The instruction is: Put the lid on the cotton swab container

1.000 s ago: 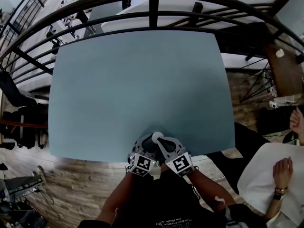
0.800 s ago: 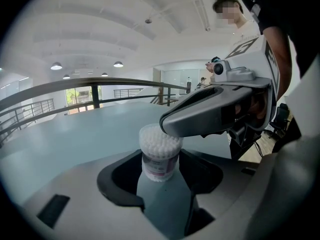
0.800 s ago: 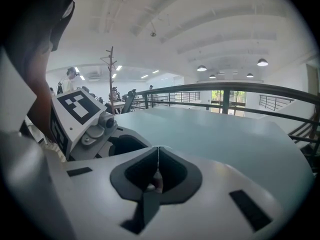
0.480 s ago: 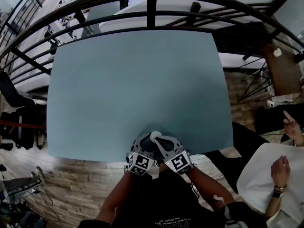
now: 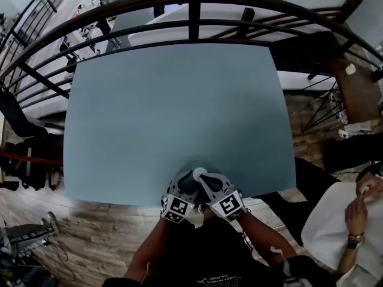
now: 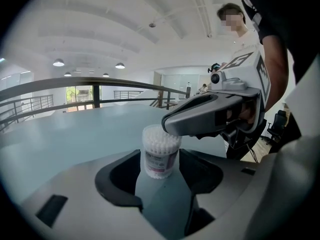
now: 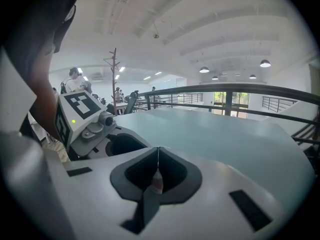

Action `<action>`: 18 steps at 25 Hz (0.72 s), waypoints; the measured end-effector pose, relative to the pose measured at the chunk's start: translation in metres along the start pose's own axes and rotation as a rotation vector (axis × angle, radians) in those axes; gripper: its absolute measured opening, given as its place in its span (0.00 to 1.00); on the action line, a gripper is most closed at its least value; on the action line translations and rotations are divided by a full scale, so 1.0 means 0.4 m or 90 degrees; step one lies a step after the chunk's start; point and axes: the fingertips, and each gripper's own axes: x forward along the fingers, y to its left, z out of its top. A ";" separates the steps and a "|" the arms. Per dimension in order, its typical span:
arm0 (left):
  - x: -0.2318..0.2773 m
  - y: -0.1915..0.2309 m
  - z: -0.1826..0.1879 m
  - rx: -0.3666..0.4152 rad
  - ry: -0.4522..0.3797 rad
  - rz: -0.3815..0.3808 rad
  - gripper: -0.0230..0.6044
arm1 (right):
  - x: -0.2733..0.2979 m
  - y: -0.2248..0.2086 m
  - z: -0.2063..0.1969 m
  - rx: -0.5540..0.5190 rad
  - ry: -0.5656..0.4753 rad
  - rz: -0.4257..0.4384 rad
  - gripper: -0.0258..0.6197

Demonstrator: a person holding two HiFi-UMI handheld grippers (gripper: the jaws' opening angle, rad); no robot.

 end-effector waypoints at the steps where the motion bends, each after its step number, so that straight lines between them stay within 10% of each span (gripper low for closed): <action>1: -0.007 0.000 -0.001 -0.001 -0.001 0.000 0.43 | -0.001 -0.001 0.006 0.004 -0.005 -0.002 0.07; 18: -0.189 0.090 0.123 0.010 -0.066 0.074 0.31 | -0.025 -0.043 0.242 -0.004 -0.130 -0.057 0.07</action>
